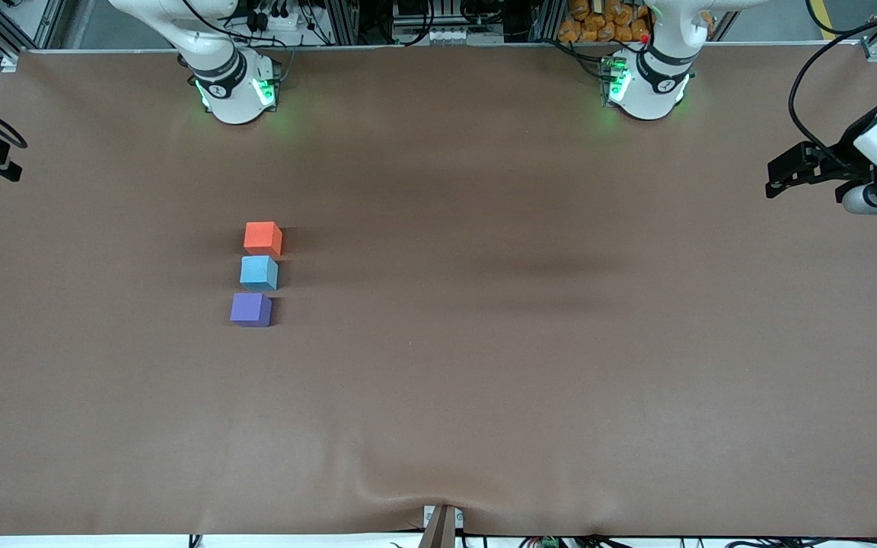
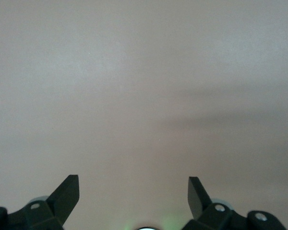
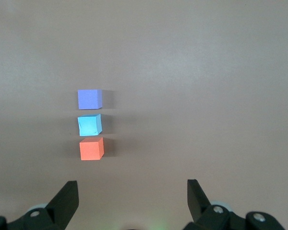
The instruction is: Place blue block between orange and purple blocks
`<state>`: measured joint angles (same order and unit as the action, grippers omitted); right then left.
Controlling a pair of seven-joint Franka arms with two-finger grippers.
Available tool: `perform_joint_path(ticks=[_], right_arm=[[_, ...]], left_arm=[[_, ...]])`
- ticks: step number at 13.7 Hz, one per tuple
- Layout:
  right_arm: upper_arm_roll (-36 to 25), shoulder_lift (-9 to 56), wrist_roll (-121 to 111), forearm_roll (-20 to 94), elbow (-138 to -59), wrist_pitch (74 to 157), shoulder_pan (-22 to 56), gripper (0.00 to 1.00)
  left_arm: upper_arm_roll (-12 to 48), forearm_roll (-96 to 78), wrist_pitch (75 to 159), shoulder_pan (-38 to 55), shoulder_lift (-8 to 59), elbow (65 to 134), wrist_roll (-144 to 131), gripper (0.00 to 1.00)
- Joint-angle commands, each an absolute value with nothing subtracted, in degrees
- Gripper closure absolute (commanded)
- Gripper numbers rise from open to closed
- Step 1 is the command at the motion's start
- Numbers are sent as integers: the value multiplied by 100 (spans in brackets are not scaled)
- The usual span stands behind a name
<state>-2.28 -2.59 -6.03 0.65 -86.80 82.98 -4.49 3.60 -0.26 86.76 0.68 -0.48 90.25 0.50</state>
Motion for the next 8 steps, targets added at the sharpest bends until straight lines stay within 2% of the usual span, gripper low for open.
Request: perform_joint_path(ticks=[1, 8], right_arm=[[-141, -343, -448, -26, -8754, 8315, -475, 0], [-149, -325, -448, -123, -8763, 8306, -501, 0]], left_arm=[[360, -70, 8578, 53, -26, 8947, 158, 0], [352, -79, 8578, 62, -26, 8947, 141, 0]])
